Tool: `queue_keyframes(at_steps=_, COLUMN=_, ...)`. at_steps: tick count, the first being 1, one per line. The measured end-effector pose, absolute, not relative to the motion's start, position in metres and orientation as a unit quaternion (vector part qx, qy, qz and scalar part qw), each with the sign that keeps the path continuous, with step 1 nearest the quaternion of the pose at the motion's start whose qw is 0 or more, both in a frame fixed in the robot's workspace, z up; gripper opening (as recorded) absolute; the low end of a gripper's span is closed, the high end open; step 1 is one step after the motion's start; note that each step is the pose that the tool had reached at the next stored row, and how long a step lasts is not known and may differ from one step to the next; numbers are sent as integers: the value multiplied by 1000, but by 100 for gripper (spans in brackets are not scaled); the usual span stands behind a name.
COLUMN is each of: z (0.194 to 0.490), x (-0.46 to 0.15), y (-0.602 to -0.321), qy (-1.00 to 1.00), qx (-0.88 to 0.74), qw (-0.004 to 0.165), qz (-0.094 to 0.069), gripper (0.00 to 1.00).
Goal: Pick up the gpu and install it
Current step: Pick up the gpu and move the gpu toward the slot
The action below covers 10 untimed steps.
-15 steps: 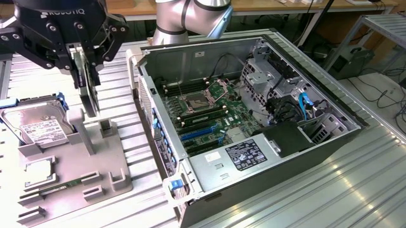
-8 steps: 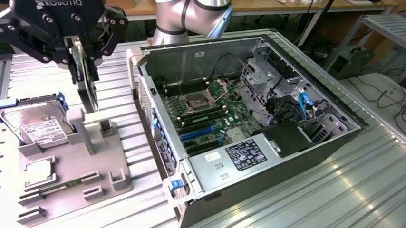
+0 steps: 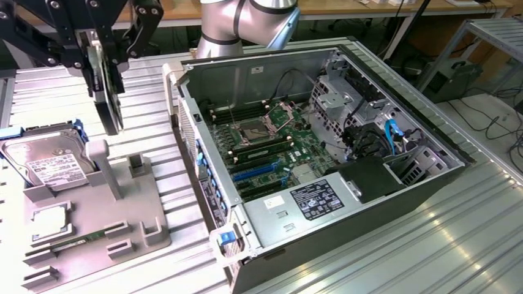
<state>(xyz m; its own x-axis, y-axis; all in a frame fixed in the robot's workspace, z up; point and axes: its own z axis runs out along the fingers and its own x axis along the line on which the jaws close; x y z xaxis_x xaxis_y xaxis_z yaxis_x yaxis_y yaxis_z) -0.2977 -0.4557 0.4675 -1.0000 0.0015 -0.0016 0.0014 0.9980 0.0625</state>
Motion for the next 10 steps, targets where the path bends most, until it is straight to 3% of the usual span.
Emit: queue_keyframes(at_steps=10, z=481, x=-298, y=-456, qy=1000, qx=1, qw=1, qz=31, gripper=27)
